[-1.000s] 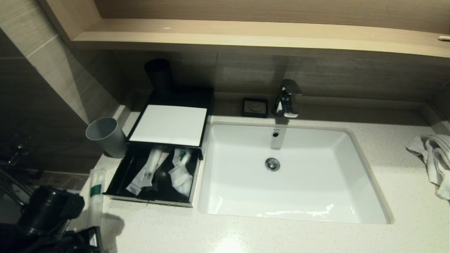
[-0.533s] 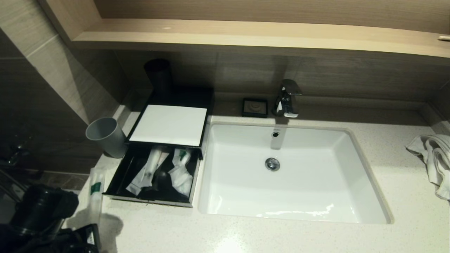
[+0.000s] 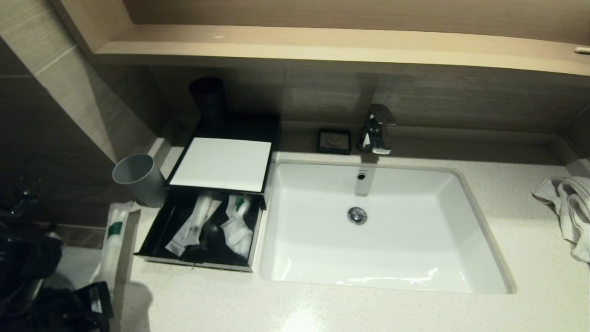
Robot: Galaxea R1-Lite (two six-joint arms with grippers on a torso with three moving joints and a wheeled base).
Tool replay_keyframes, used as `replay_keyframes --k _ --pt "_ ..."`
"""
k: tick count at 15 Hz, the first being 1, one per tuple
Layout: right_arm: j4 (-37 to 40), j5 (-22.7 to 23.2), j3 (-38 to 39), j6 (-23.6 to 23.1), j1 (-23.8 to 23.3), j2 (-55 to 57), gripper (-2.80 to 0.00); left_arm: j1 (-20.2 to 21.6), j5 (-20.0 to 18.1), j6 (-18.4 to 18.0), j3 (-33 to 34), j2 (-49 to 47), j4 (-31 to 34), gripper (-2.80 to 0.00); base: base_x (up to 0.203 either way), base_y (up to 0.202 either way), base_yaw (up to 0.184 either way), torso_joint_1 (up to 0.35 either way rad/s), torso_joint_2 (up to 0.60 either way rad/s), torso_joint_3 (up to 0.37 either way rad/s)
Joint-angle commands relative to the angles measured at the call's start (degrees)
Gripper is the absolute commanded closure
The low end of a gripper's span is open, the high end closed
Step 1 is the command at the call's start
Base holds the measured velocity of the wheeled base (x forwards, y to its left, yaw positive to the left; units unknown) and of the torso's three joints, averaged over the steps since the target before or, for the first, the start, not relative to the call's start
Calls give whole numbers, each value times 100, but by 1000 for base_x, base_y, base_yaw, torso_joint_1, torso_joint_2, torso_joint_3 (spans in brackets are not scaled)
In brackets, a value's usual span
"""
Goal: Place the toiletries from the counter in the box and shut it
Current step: Pick up the bathroom toiletry, then place the bathroom toiletry into the drawer
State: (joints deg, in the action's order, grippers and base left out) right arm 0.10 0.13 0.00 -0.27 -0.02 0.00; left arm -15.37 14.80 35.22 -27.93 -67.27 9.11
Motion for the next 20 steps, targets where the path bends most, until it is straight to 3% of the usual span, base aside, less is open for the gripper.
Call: replay_keyframes --k 1,4,9,16,20 --pt "-1 -2 0 0 2 0 0 1 14 20 -216 355 194 0 0 0 0 0 0 0" --pt "-1 -4 0 0 2 0 0 -1 14 12 -453 692 556 0 0 0 0 0 0 0" --pt "-1 4 0 0 2 0 0 -1 10 -103 -672 843 574 0 0 0 0 0 0 0" --pt "-1 3 0 0 2 0 0 -80 -120 -985 -1214 833 565 0 0 0 0 0 0 0" --pt "-1 4 0 0 2 0 0 -220 -668 -1336 -1472 780 574 0 0 0 0 0 0 0"
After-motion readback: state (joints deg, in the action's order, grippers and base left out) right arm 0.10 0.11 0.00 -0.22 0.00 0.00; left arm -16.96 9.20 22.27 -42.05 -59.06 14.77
